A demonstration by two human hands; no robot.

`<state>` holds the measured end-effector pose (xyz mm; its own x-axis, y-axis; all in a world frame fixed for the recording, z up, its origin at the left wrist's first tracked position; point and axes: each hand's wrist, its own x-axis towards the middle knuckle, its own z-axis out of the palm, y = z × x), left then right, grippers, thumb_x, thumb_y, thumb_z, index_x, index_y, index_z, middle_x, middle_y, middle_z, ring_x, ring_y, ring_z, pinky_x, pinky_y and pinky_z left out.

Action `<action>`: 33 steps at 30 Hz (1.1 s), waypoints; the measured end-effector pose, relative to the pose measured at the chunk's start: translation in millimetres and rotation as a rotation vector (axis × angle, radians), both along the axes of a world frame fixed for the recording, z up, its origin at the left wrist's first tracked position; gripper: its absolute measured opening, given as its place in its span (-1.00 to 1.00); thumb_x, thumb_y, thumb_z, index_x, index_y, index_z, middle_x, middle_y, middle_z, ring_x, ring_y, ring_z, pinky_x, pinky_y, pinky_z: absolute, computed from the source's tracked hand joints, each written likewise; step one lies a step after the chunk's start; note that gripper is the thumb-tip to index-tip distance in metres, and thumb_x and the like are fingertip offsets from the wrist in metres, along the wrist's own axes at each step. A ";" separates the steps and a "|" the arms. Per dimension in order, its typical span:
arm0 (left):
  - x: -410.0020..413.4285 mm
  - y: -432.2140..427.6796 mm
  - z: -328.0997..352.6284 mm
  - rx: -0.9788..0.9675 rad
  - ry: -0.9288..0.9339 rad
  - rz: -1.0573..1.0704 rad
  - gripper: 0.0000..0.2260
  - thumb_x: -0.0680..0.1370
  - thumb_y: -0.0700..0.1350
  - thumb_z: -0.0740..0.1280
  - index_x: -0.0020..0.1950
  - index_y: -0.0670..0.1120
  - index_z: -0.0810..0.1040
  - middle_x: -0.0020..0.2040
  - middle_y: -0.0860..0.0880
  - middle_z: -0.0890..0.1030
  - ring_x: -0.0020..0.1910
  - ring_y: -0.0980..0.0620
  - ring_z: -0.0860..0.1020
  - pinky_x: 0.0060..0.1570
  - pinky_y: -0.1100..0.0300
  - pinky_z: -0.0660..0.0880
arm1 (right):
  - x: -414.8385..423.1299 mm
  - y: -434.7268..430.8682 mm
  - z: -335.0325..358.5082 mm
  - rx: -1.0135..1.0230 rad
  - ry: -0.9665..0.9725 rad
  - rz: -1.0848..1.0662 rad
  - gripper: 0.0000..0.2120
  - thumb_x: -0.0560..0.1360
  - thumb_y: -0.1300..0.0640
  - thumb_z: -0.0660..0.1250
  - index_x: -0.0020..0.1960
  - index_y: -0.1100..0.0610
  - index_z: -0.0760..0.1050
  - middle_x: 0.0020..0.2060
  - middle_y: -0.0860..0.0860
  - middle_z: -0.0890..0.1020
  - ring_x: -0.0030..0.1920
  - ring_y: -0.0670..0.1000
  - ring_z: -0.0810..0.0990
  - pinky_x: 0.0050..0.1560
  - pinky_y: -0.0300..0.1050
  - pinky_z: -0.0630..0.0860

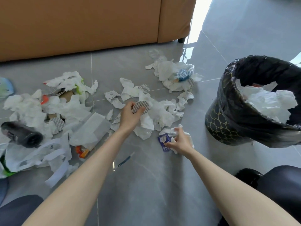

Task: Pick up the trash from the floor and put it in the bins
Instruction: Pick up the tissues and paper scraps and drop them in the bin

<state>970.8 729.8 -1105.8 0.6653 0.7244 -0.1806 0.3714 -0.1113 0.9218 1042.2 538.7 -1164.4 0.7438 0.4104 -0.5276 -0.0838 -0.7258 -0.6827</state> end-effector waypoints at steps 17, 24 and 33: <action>-2.5 -3.0 33.5 0.035 -0.037 -0.062 -0.89 0.52 -0.09 0.37 -0.13 -0.06 0.46 -0.23 0.05 0.53 -0.23 0.07 0.49 -0.21 0.21 0.41 | -2.7 1.7 20.9 -0.009 -0.235 0.041 -0.79 0.44 0.16 0.42 0.05 0.20 0.63 -0.22 0.06 0.58 -0.17 0.01 0.45 -0.29 -0.15 0.32; 27.0 -7.2 113.4 0.051 -0.169 -0.053 -0.88 0.51 -0.02 0.38 -0.07 0.00 0.48 -0.10 0.00 0.62 -0.05 -0.06 0.61 0.04 -0.09 0.56 | 26.8 8.7 137.9 0.286 -0.464 0.038 -0.88 0.44 0.15 0.44 -0.03 0.13 0.64 -0.38 -0.10 0.52 -0.39 -0.12 0.35 -0.39 -0.39 0.30; 87.2 -71.3 187.8 0.075 -0.291 -0.195 -0.86 0.50 -0.03 0.40 -0.05 -0.02 0.48 -0.04 -0.03 0.63 -0.02 -0.05 0.61 0.05 -0.08 0.56 | 97.9 -74.4 244.1 0.255 -0.777 -0.164 -0.74 0.43 0.08 0.45 0.07 0.19 0.62 -0.20 -0.02 0.60 -0.30 -0.19 0.42 -0.30 -0.42 0.30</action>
<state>1058.0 658.5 -918.0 0.8080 0.5828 0.0860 0.0593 -0.2258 0.9724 1140.1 464.3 -920.3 0.9186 0.3024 0.2546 0.3874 -0.5606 -0.7319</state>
